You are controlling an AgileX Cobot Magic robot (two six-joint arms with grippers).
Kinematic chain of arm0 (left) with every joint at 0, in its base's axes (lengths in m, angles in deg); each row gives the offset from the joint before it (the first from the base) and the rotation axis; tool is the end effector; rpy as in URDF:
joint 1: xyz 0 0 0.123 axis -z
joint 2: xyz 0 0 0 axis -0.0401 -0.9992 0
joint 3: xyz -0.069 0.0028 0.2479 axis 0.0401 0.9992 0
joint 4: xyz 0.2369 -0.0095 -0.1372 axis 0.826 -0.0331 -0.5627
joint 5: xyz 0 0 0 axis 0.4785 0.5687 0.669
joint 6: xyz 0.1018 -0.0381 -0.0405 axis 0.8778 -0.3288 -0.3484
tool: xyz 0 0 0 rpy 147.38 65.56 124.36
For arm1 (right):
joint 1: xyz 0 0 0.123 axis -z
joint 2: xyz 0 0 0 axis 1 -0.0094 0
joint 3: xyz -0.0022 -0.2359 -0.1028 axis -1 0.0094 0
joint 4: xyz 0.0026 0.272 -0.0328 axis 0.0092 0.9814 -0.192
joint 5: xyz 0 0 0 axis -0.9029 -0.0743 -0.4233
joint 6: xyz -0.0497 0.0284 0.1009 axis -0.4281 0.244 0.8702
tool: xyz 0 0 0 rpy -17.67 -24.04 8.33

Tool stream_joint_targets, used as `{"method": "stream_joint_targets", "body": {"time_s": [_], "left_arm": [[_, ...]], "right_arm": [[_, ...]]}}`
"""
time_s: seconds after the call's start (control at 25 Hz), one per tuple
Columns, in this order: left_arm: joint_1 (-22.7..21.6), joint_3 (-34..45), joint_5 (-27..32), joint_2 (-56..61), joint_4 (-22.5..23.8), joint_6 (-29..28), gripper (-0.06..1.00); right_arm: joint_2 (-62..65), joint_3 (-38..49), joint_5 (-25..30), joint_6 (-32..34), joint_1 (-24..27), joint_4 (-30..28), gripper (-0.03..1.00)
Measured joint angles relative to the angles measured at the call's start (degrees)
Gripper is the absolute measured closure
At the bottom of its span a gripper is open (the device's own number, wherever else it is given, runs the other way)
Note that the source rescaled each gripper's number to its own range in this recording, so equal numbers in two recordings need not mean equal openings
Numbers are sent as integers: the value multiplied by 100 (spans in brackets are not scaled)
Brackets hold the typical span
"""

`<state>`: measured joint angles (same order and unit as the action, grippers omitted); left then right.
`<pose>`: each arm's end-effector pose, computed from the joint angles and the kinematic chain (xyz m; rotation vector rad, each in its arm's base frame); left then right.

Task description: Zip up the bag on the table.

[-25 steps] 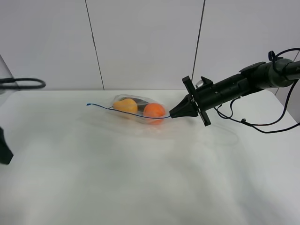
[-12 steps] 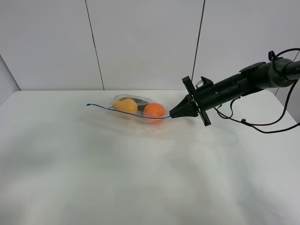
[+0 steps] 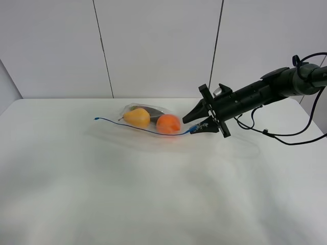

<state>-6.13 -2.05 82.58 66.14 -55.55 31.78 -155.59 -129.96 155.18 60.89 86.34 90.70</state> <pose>0.0638 0.0015 0.2759 -0.0670 2.0474 0.0098 0.4033 0.1205 0.1057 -0.1356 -2.7056 -1.5045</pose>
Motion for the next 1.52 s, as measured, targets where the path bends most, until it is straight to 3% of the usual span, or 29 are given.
{"method": "stream_joint_targets", "body": {"time_s": [0.08,0.2,0.56,0.76,0.88,1.12,1.52], "left_arm": [[0,0,0,0,26,0,-5],[0,0,0,0,26,0,-5],[0,0,0,0,42,0,-5],[0,0,0,0,42,0,-5],[0,0,0,0,42,0,-5],[0,0,0,0,42,0,-5],[0,0,0,0,42,0,-5]], "right_arm": [[0,0,5,0,0,-73,12],[53,-160,17,106,0,-686,1],[563,-1687,7,1635,0,-4631,-2],[689,-1822,32,1934,0,-5949,-2],[801,-1822,38,2112,0,-6208,-2],[1280,-1497,40,2163,0,-6053,-2],[3531,1028,40,2168,0,-6139,-2]]}}
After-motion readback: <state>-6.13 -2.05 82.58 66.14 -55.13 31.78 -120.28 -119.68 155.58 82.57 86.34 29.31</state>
